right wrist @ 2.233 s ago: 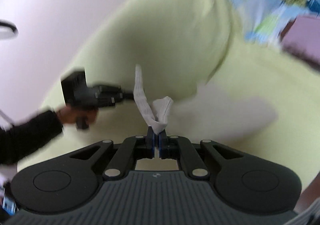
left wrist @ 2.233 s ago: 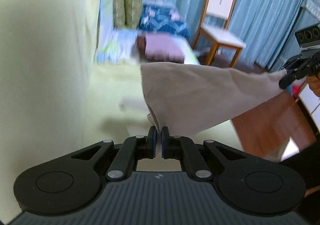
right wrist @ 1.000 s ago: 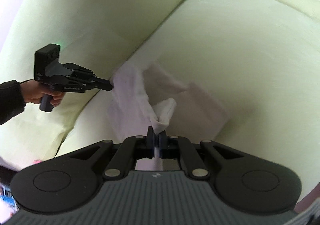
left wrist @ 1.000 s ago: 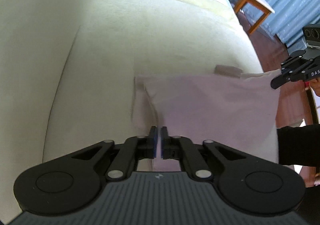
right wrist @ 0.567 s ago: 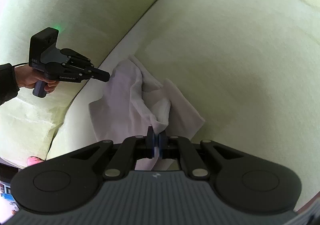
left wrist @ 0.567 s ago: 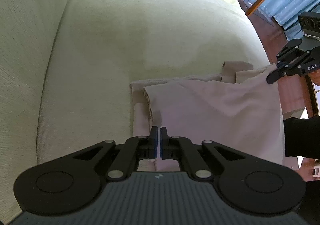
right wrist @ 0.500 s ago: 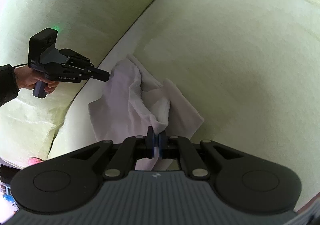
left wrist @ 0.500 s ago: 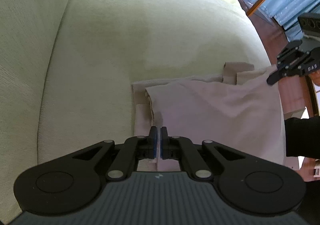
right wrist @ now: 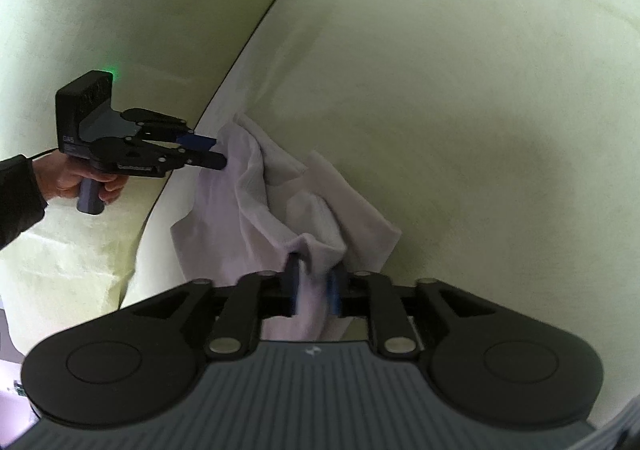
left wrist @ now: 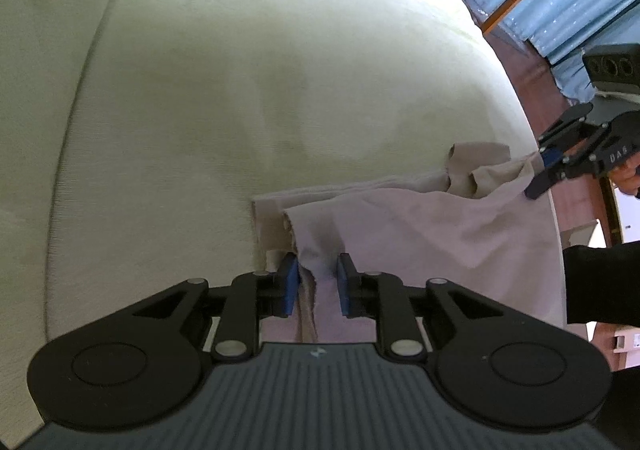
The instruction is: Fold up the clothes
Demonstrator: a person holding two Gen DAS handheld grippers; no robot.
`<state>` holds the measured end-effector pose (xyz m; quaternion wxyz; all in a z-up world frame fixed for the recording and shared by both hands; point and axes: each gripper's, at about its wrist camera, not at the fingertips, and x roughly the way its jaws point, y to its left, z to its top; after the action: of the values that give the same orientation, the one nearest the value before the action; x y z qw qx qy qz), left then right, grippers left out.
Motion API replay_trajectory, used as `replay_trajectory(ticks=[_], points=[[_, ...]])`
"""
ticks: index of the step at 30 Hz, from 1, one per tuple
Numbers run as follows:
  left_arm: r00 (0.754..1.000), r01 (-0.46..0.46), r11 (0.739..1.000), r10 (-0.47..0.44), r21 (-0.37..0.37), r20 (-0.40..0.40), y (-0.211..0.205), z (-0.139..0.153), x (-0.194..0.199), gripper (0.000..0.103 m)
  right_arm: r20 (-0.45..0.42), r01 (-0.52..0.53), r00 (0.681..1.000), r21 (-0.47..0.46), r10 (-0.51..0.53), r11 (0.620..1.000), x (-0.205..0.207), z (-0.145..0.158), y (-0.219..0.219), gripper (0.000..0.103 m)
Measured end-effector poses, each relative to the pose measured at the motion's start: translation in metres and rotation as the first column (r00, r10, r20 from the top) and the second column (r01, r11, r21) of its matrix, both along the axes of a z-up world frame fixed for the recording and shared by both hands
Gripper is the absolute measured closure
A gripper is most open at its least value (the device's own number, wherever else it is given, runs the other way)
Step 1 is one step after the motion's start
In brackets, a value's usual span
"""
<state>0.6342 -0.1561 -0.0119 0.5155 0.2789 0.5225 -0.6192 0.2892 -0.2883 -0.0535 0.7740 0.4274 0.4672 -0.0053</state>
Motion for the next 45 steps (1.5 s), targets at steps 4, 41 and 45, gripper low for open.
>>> replay_trajectory(ticks=[4,41,45], points=[[1.000,0.016,1.000,-0.016,-0.017,0.007,0.004,0.006,-0.003,0.103,-0.010,0.015,1.000,-0.005,-0.015,1.000,0.000,0.000,0.005,0.087],[0.967,-0.069,0.984,0.106,-0.164,0.229,0.035,0.021,-0.008,0.103,0.063,-0.035,0.997,-0.204,0.049,0.978,-0.010,0.041,0.043,0.099],[0.968,-0.089,0.986,0.119,-0.142,0.219,0.035,0.013,-0.005,0.103,0.033,-0.040,0.998,-0.212,0.048,0.976,-0.013,0.033,0.044,0.099]])
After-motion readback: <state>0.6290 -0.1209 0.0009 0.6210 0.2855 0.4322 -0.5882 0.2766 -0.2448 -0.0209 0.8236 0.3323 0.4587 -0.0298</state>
